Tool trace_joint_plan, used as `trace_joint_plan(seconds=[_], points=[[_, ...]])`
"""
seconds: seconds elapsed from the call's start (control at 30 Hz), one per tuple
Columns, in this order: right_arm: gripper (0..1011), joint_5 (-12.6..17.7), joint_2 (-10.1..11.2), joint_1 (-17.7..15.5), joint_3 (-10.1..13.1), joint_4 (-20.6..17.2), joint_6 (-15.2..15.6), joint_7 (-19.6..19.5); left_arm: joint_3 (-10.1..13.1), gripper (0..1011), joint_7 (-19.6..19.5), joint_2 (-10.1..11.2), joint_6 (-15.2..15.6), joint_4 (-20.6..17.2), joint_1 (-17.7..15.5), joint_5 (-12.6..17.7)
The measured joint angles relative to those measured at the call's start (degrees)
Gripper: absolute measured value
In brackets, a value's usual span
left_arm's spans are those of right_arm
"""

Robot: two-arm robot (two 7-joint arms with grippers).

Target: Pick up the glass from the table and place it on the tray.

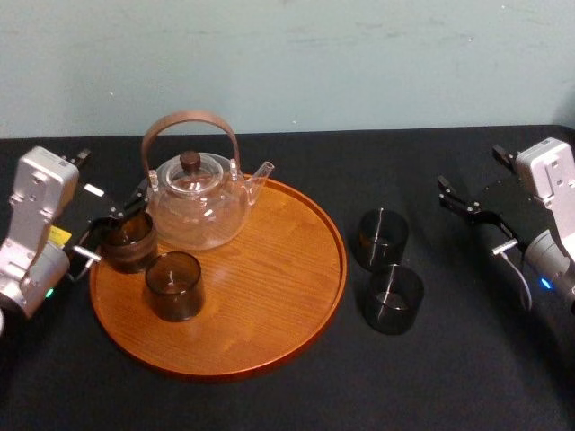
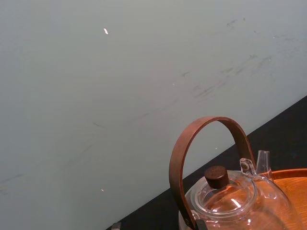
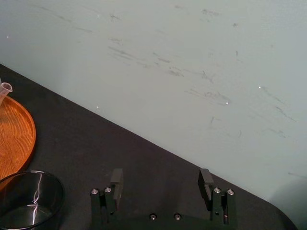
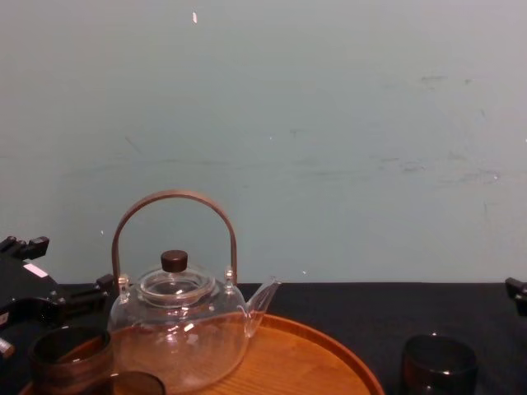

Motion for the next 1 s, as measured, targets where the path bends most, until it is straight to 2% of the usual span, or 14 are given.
trace_joint_plan(seconds=[1.0], points=[[1002,0.0,0.0,0.0,0.0,0.0,0.0,0.0,0.0,1001,0.0,0.0,0.0,0.0,0.0,0.0]])
